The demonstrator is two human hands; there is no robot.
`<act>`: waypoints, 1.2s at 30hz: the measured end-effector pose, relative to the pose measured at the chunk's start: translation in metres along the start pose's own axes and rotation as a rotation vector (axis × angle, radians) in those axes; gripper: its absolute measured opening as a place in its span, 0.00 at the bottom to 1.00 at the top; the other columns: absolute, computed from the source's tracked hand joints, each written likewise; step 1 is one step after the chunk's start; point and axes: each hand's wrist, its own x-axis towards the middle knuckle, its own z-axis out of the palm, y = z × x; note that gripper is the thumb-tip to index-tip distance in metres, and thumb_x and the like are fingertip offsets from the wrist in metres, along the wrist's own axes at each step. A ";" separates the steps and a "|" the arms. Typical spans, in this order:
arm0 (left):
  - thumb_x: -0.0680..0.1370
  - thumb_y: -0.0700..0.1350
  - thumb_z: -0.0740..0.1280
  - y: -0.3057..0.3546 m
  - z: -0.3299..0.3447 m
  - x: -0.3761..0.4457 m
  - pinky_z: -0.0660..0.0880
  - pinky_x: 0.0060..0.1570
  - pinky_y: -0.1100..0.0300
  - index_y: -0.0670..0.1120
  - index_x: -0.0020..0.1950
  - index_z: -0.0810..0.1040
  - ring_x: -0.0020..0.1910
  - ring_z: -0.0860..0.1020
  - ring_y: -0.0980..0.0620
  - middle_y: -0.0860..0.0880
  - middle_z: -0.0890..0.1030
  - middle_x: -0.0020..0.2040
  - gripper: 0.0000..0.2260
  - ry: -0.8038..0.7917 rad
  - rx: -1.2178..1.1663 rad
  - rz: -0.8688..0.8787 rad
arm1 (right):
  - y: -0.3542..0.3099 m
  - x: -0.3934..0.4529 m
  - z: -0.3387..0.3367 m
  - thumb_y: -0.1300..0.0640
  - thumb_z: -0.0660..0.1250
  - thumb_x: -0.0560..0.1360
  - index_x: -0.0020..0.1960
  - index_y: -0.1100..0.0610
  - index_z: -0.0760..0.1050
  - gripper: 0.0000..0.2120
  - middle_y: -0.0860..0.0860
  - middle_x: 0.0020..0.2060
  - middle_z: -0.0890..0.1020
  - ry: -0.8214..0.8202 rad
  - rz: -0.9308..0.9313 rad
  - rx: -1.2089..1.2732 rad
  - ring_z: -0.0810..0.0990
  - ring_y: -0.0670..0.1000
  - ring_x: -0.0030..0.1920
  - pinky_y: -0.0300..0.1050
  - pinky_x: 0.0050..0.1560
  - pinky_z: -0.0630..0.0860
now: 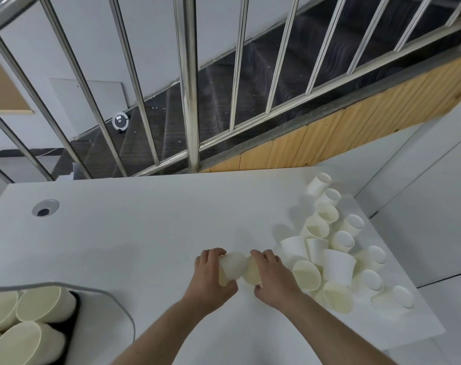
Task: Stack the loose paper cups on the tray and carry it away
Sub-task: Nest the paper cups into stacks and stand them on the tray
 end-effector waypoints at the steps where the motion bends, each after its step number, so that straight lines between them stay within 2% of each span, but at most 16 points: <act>1: 0.69 0.48 0.69 -0.001 -0.002 0.001 0.64 0.54 0.65 0.48 0.67 0.63 0.56 0.62 0.55 0.55 0.64 0.58 0.29 0.001 0.028 0.005 | 0.001 0.001 0.000 0.58 0.66 0.72 0.75 0.51 0.53 0.36 0.52 0.66 0.63 0.005 0.023 0.020 0.68 0.54 0.64 0.45 0.53 0.76; 7: 0.69 0.49 0.67 -0.009 -0.006 0.005 0.67 0.63 0.59 0.50 0.74 0.54 0.65 0.61 0.48 0.50 0.62 0.66 0.36 -0.142 0.280 -0.069 | -0.004 0.009 0.003 0.59 0.67 0.72 0.75 0.51 0.53 0.36 0.52 0.67 0.62 -0.005 0.060 0.120 0.69 0.53 0.65 0.44 0.57 0.75; 11: 0.69 0.46 0.67 -0.011 0.000 0.010 0.69 0.62 0.59 0.48 0.76 0.49 0.67 0.62 0.48 0.50 0.63 0.67 0.40 -0.188 0.360 -0.093 | -0.007 0.013 0.008 0.57 0.69 0.73 0.75 0.51 0.53 0.36 0.52 0.68 0.62 -0.026 0.047 0.187 0.68 0.53 0.67 0.43 0.62 0.72; 15: 0.70 0.45 0.67 -0.015 0.003 0.015 0.69 0.62 0.58 0.50 0.74 0.54 0.67 0.62 0.48 0.51 0.63 0.68 0.36 -0.229 0.420 -0.075 | -0.007 0.015 0.014 0.57 0.69 0.73 0.75 0.51 0.52 0.37 0.52 0.69 0.61 -0.032 0.051 0.202 0.68 0.53 0.68 0.44 0.64 0.71; 21: 0.72 0.46 0.67 -0.020 0.007 0.017 0.67 0.66 0.55 0.51 0.76 0.49 0.71 0.58 0.46 0.49 0.57 0.73 0.39 -0.258 0.459 -0.030 | -0.006 0.015 0.020 0.57 0.68 0.73 0.75 0.51 0.53 0.36 0.51 0.69 0.61 -0.037 0.037 0.174 0.66 0.53 0.69 0.44 0.63 0.72; 27: 0.72 0.55 0.67 -0.022 0.004 0.015 0.65 0.67 0.55 0.54 0.75 0.53 0.73 0.54 0.48 0.51 0.53 0.74 0.36 -0.226 0.412 0.002 | -0.008 0.012 0.017 0.47 0.68 0.72 0.77 0.48 0.51 0.39 0.47 0.73 0.56 -0.018 -0.004 0.117 0.59 0.51 0.72 0.46 0.62 0.74; 31: 0.74 0.51 0.65 -0.025 0.002 0.012 0.68 0.62 0.59 0.53 0.74 0.56 0.71 0.59 0.50 0.52 0.58 0.72 0.31 -0.180 0.368 0.027 | -0.013 0.010 0.012 0.53 0.65 0.74 0.76 0.48 0.57 0.32 0.46 0.72 0.58 -0.007 -0.020 0.108 0.59 0.51 0.72 0.45 0.60 0.74; 36: 0.74 0.51 0.64 -0.023 -0.002 0.011 0.70 0.60 0.61 0.52 0.75 0.57 0.69 0.61 0.51 0.53 0.60 0.71 0.31 -0.149 0.312 0.056 | -0.019 0.005 0.009 0.56 0.64 0.74 0.75 0.48 0.59 0.31 0.45 0.69 0.61 0.037 0.009 0.142 0.61 0.50 0.69 0.43 0.59 0.74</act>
